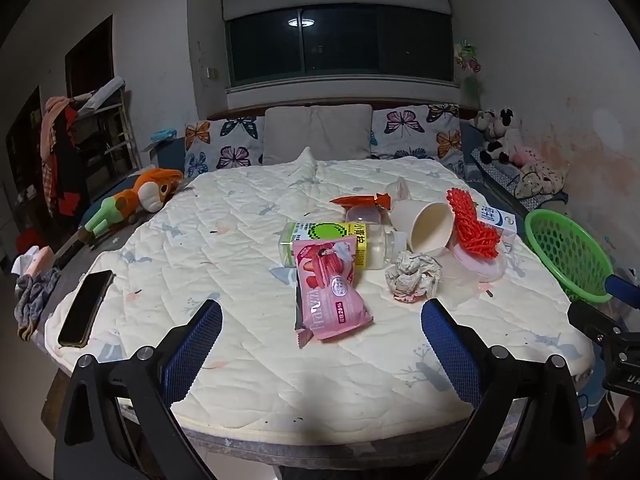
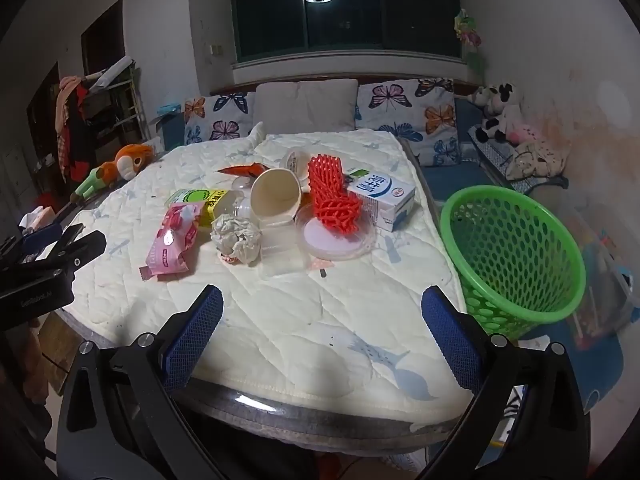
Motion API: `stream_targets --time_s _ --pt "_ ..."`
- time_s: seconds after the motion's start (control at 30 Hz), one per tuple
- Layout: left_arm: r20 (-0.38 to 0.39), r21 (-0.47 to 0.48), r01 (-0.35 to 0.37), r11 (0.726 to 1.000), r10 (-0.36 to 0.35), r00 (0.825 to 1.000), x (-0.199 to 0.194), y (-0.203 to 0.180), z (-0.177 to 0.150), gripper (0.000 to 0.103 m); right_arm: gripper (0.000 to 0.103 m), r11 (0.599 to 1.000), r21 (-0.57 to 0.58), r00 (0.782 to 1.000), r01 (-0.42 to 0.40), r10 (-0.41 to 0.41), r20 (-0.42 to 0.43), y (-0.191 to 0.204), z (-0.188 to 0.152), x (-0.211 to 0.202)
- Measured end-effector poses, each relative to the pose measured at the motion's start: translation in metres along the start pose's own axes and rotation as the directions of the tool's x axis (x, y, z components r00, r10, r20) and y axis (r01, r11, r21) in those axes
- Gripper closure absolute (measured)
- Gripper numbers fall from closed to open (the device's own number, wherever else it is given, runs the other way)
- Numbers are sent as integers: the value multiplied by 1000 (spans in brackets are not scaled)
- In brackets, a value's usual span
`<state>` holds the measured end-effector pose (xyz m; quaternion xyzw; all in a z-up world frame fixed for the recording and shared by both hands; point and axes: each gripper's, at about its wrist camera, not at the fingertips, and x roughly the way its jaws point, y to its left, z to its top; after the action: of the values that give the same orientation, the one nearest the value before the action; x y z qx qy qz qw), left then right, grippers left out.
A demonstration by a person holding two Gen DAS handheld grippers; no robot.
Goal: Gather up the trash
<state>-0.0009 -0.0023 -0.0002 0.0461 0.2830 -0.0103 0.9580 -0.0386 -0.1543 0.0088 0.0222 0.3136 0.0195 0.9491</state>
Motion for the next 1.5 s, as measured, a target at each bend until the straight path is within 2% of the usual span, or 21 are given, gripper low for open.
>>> stream_targets --time_s 0.07,0.13,1.5 --pt "-2 18 1 1000 -1 1000 2 -7 1 6 4 1000 -1 1000 -1 1 1 0 0 0" --pt "19 -8 10 1000 -10 1000 -2 0 -3 6 4 1000 -3 1000 3 -3 -3 0 0 0" --pt "3 -23 13 1000 -13 1000 2 1 10 6 4 1000 0 1000 -1 1 0 -1 1 0"
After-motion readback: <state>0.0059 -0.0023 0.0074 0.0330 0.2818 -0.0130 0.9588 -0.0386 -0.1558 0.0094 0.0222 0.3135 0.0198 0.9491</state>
